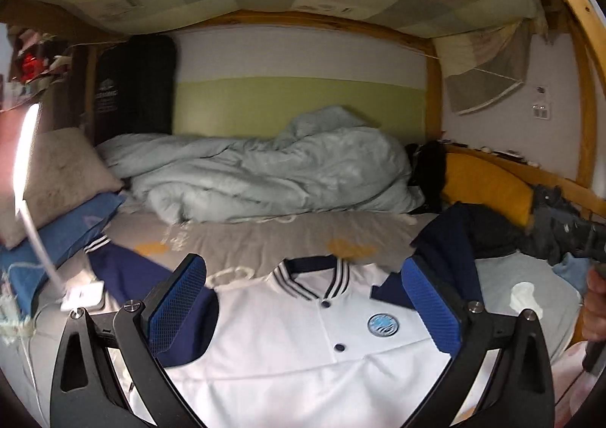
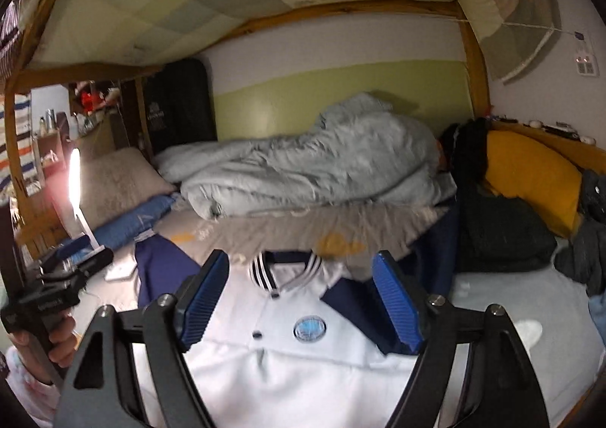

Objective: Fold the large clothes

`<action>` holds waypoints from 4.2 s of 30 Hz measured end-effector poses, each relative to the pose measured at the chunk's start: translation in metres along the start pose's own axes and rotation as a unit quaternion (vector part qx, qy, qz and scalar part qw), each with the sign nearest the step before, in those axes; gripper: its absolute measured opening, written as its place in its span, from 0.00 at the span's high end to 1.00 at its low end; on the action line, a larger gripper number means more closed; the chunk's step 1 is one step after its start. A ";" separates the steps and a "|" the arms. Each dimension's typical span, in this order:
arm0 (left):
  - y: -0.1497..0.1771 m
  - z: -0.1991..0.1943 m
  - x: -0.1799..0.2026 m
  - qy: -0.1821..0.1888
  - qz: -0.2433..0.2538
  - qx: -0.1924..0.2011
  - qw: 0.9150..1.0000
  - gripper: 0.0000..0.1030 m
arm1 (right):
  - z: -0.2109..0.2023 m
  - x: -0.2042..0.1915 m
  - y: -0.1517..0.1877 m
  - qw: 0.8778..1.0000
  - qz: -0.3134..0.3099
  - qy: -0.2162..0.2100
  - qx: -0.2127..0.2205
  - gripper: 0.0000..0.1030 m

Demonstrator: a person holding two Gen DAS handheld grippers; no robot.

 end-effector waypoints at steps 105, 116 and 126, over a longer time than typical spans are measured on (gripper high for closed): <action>0.110 0.114 -0.021 -0.036 -0.005 -0.077 0.996 0.00 | 0.205 0.121 0.098 0.977 0.145 0.042 -0.151 0.98; 0.100 0.102 -0.027 -0.044 -0.009 -0.060 0.997 0.00 | 0.176 -0.028 0.196 0.952 0.019 -0.096 -0.288 0.98; 0.100 0.100 -0.026 -0.045 -0.006 -0.062 0.997 0.00 | 0.166 -0.038 0.207 0.951 -0.012 -0.072 -0.299 0.94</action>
Point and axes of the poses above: each gripper's, at about its wrist camera, not at the fingertips, and z roughly the way its jaws point, x to its right, y to its underside, the point moved 5 cm from there along z, roughly the way its jaws point, and after that the axes turned 11 degrees about z, right-handed, at the moved point
